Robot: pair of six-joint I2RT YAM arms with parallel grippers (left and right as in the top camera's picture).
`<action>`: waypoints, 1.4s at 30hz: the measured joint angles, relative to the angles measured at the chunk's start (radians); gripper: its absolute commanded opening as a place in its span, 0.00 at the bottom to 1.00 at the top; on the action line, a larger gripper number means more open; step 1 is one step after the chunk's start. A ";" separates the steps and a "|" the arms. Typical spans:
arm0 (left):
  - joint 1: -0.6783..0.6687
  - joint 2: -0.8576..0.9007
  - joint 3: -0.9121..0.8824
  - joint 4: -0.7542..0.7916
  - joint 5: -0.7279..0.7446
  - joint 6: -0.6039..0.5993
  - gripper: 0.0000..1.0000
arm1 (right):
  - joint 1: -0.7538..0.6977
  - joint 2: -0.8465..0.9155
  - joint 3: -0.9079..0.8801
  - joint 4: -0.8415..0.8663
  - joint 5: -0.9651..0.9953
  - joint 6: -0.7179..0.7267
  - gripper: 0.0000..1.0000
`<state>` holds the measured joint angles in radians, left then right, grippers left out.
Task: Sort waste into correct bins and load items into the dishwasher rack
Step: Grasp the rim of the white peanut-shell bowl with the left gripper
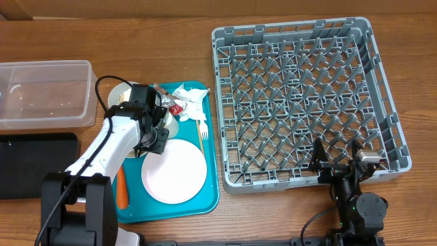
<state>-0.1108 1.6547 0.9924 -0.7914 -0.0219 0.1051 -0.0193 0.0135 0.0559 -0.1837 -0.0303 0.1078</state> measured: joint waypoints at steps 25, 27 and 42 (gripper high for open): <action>0.000 0.000 0.000 0.000 -0.066 -0.028 0.04 | 0.000 0.000 0.000 0.000 0.001 0.000 1.00; 0.000 0.000 0.000 0.002 -0.076 -0.025 0.04 | 0.000 0.000 0.000 0.000 0.001 0.000 1.00; 0.000 0.000 0.092 -0.147 -0.089 -0.073 0.04 | 0.000 0.000 0.000 0.000 0.001 0.000 1.00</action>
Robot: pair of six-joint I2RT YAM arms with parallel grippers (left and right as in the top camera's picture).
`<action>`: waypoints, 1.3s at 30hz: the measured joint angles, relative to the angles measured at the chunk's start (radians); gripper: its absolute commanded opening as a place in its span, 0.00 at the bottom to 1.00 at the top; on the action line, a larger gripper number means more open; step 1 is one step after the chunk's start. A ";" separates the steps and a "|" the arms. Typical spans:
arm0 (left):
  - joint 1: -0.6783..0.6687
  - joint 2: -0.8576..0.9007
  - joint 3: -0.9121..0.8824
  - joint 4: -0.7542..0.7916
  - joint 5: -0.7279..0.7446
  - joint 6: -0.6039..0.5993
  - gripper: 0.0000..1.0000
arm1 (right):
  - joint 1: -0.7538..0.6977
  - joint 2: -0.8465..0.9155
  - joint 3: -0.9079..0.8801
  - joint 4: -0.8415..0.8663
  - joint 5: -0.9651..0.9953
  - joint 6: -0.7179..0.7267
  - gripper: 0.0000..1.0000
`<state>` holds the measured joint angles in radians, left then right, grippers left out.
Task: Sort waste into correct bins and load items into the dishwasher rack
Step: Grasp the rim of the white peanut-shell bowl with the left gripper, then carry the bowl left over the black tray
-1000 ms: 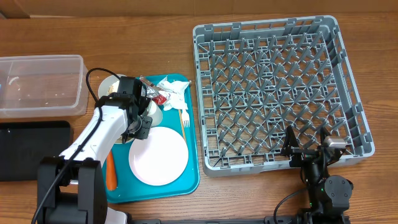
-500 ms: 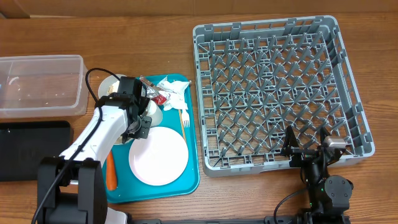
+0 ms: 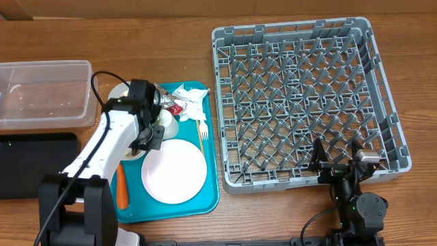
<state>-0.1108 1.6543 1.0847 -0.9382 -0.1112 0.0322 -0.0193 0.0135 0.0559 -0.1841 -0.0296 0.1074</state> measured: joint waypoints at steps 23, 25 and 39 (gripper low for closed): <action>0.462 -0.271 0.241 -0.188 0.272 -0.138 0.04 | 0.000 0.000 0.000 0.000 0.000 0.000 1.00; 0.568 -0.273 0.241 -0.188 0.342 -0.138 0.04 | 0.000 0.000 0.000 0.000 0.000 0.000 1.00; 0.950 -0.224 0.194 -0.046 0.550 -0.181 0.04 | 0.000 0.000 0.000 0.000 0.001 0.000 1.00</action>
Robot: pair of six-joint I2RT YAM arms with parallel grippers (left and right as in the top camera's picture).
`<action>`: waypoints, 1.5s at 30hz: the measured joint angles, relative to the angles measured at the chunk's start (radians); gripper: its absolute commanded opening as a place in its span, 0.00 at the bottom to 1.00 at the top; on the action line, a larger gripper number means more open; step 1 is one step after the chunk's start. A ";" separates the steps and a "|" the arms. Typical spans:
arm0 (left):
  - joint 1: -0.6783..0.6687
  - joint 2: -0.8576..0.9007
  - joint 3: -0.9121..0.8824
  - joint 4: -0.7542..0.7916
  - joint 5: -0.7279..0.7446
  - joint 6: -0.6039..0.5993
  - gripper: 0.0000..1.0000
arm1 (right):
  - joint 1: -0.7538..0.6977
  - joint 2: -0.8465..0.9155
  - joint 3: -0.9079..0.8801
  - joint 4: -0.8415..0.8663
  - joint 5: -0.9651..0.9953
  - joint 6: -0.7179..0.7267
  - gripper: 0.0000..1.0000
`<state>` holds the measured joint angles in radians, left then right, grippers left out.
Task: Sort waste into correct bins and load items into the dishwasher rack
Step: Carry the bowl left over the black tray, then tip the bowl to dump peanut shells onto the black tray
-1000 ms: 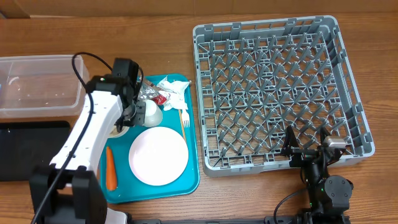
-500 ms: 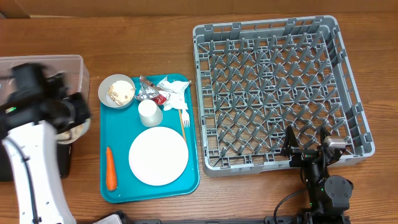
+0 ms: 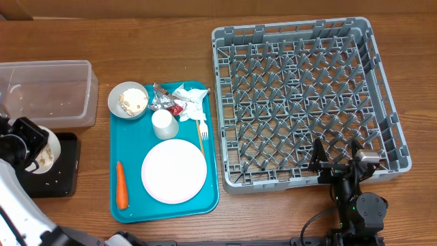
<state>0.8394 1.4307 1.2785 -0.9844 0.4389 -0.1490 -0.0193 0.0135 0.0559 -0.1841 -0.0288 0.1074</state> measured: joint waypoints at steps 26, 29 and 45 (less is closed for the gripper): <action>0.347 0.322 -0.017 0.178 0.590 0.183 0.04 | 0.000 0.000 0.000 0.000 0.000 0.000 1.00; 0.362 0.370 -0.017 0.181 0.695 0.218 0.04 | 0.000 0.000 0.000 0.000 0.000 0.000 1.00; 0.484 0.455 -0.018 0.111 0.965 0.370 0.04 | 0.000 0.000 0.000 0.000 -0.001 0.000 1.00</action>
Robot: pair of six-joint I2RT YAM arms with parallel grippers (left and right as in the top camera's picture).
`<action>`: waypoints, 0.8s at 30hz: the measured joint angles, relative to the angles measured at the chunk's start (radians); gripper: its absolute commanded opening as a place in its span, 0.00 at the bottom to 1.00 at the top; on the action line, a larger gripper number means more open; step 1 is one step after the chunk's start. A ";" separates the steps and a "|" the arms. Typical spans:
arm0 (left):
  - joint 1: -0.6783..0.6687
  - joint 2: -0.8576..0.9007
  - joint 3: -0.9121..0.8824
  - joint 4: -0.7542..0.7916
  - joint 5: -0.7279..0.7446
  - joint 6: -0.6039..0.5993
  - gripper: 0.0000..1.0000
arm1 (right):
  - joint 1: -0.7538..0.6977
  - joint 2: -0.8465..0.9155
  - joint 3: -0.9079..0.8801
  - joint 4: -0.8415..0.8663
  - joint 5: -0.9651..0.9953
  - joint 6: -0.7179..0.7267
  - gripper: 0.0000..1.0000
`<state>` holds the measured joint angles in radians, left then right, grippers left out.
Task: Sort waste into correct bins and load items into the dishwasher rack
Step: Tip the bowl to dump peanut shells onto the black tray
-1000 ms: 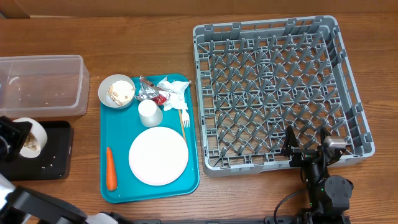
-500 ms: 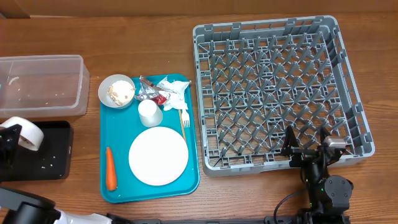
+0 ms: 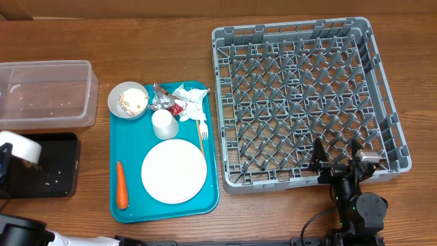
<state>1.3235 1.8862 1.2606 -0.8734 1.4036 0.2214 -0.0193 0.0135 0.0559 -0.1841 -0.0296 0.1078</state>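
At the far left edge my left gripper [image 3: 5, 161] is barely in view. It seems shut on a small white bowl [image 3: 22, 146], tipped over the black bin [image 3: 41, 167], which has crumbs in it. The teal tray [image 3: 133, 205] carries a bowl of food scraps [image 3: 128, 100], a white cup [image 3: 164, 124], a white plate [image 3: 173, 171], a carrot [image 3: 121, 185], a fork [image 3: 203, 130] and crumpled wrappers [image 3: 176, 99]. The grey dishwasher rack [image 3: 307, 96] holds nothing. My right gripper [image 3: 336, 162] rests open at the rack's front edge.
A clear plastic bin [image 3: 44, 92] stands at the back left, just behind the black bin. The tray lies between the bins and the rack, close against the rack's left wall.
The left gripper and its white bowl have moved further left, to the frame's edge, and the bowl is now tipped over. More crumbs lie in the black bin. The right arm has not moved.
My left gripper was first down on the tray beside the cup and the scrap bowl, and stayed there at the second moment. Then it held a white bowl with scraps over the black bin. Now the bowl is tipped and crumbs lie in the bin.
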 measured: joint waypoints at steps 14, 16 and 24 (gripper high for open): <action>0.039 0.000 -0.084 0.068 0.092 0.052 0.04 | 0.000 0.000 0.000 0.000 0.000 0.000 1.00; 0.038 0.000 -0.084 0.080 0.105 0.051 0.04 | 0.000 0.000 0.000 0.000 0.000 0.000 1.00; 0.036 0.000 -0.084 0.082 0.135 0.051 0.04 | 0.000 0.000 0.000 0.000 0.000 0.000 1.00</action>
<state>1.3598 1.8862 1.1767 -0.7914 1.5387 0.2726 -0.0189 0.0135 0.0559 -0.1837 -0.0292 0.1074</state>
